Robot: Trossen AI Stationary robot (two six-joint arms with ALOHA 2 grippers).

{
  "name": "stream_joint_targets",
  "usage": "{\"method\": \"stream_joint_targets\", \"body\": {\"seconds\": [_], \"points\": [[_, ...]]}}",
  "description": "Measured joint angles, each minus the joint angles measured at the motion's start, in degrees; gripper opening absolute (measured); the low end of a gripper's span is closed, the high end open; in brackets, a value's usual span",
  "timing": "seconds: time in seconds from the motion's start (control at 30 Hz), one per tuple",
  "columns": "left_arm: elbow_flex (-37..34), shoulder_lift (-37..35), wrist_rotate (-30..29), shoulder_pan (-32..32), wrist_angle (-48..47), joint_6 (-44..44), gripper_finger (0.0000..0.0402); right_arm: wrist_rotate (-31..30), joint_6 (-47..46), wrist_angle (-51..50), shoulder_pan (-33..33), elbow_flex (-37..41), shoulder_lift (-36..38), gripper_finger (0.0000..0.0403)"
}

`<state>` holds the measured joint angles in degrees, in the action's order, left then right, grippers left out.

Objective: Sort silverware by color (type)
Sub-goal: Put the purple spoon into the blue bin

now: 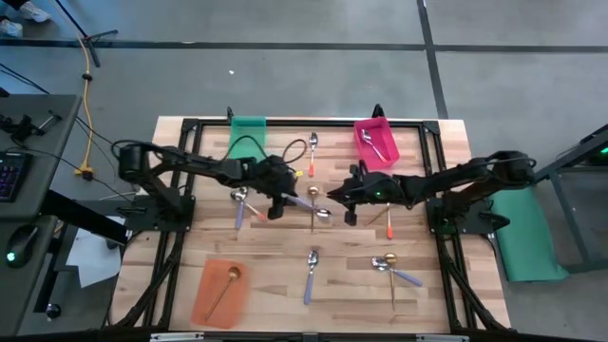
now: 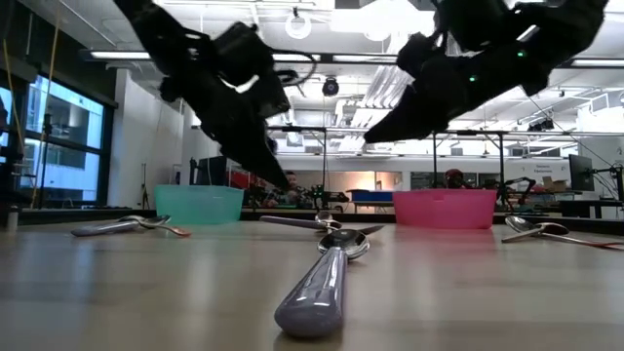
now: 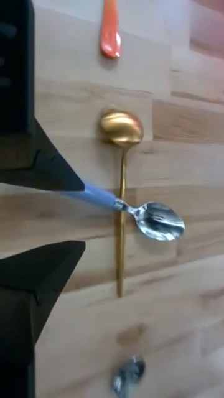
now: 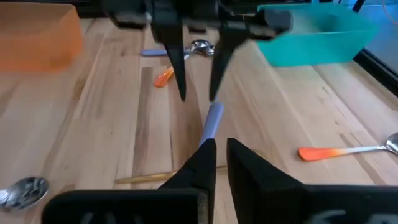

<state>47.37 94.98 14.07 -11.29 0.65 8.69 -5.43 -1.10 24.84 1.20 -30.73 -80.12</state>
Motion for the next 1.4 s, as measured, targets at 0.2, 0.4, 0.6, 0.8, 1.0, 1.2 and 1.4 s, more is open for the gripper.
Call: {"method": "stream_joint_targets", "body": {"seconds": [0.2,0.4,0.6,0.8,1.0,1.2,1.4], "points": [[5.55,6.41,-2.43,0.00,-4.85,5.07,0.0152,0.01,0.07,0.41,-0.24,0.86,1.70,0.0001],[7.72,9.78,-4.13,0.00,-5.55,7.44,0.0152,-0.59,0.58,0.21,-0.23,0.86,1.69,0.0002],[7.64,11.48,-4.40,0.00,-6.21,8.62,0.0149,-0.66,1.05,0.31,-0.19,0.86,1.67,0.0002],[7.65,11.54,-6.31,0.04,-7.15,9.92,0.0104,-1.16,0.94,0.52,-0.19,0.86,1.65,0.0002],[7.73,10.95,-6.78,0.11,-8.39,10.51,0.0056,-6.88,1.05,0.02,-0.08,0.86,1.65,0.0002],[7.63,4.00,-8.77,-0.06,-12.34,7.67,0.0056,-9.11,3.93,-2.52,-0.08,0.86,1.62,0.0002],[7.48,-5.89,-10.51,-0.33,-19.38,1.40,0.0056,-9.07,5.65,-4.59,-0.08,0.86,1.60,0.0002]]}}
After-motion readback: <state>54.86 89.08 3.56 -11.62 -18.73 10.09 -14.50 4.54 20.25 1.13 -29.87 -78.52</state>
